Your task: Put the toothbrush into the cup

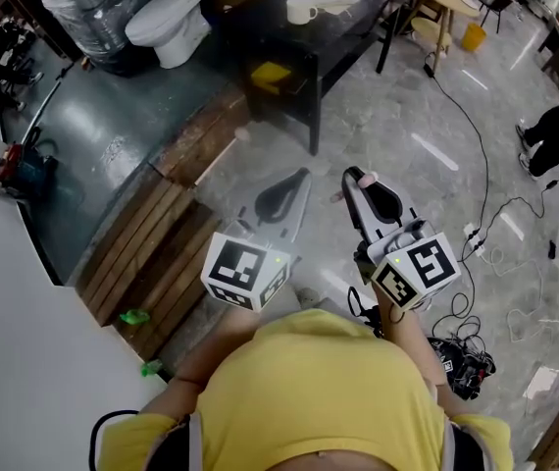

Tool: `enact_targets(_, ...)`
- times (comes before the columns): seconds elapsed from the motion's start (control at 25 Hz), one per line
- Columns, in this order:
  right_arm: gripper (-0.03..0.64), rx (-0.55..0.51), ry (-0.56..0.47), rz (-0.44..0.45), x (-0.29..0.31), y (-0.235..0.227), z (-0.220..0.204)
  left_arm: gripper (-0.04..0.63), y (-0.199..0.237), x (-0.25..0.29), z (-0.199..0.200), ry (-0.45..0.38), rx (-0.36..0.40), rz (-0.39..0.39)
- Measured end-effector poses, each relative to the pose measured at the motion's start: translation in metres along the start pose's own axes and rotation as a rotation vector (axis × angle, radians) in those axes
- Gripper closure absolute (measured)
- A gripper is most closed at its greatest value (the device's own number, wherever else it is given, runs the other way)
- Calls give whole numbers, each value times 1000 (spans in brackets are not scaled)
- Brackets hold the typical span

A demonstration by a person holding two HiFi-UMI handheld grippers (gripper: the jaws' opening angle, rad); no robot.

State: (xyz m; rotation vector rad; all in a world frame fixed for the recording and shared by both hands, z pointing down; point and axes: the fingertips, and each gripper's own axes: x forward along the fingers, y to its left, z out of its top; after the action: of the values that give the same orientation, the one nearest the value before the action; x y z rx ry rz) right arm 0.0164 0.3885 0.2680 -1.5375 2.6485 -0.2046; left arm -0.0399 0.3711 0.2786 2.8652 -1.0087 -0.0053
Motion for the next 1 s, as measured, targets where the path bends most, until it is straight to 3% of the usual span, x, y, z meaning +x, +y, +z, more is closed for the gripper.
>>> enact_targets(0.32, 583, 14, 10, 3, 19, -21, -6, 589, 18, 20, -7, 6, -13, 11)
enact_targets(1.0, 583, 5, -7, -75, 168, -95, 8, 589, 156, 118, 11, -3, -7, -65)
